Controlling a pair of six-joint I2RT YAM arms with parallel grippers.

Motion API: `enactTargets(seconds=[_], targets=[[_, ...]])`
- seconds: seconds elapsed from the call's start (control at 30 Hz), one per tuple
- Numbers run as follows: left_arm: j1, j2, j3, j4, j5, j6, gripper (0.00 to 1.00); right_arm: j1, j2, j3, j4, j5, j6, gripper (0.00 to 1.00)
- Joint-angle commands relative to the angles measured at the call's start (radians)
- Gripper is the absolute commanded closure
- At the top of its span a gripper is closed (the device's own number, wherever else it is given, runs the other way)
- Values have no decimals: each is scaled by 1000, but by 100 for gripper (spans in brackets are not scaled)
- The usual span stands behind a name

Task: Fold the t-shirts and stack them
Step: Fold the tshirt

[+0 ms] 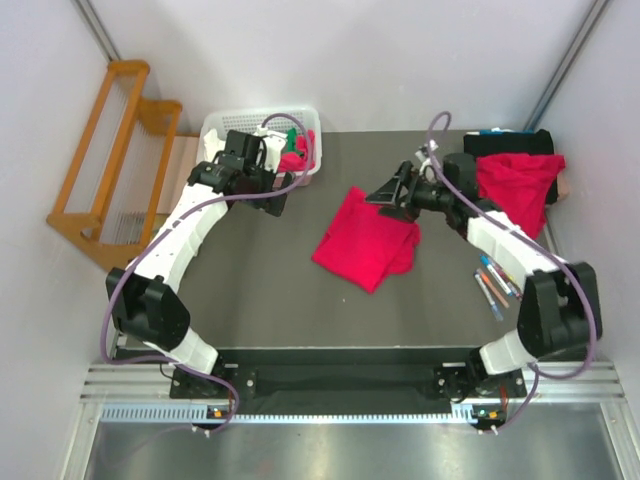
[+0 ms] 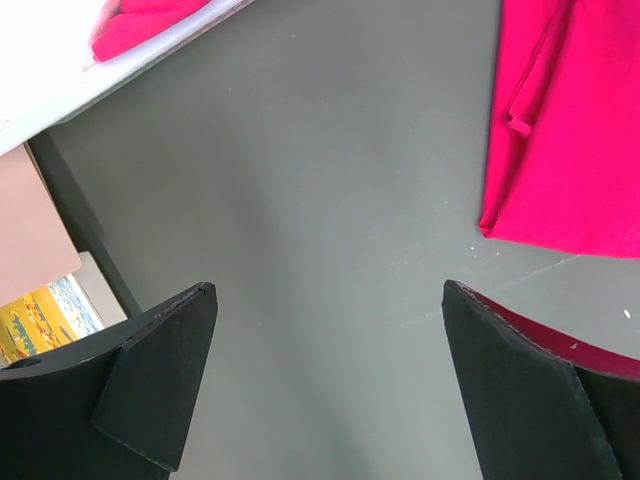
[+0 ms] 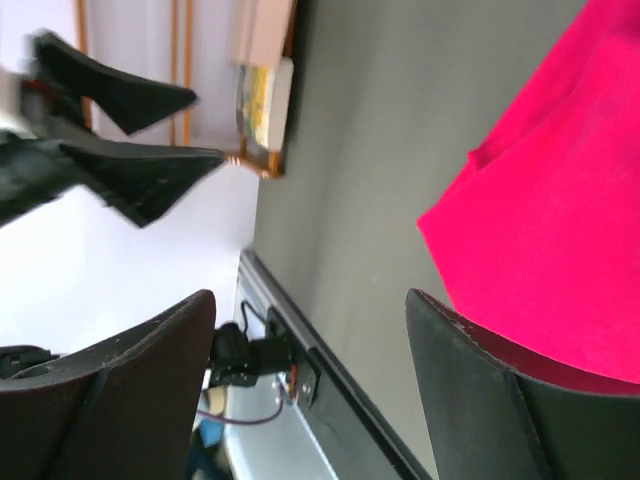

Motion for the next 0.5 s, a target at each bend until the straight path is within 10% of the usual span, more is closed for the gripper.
enactTargets(seconds=[0.0,0.47], targets=[[15,-42,4,37,9,5,1,58,187,-43,141,-45,101,24],[46,-57,2,20,31,15,1,49,490,-4,217,-52,66,24]])
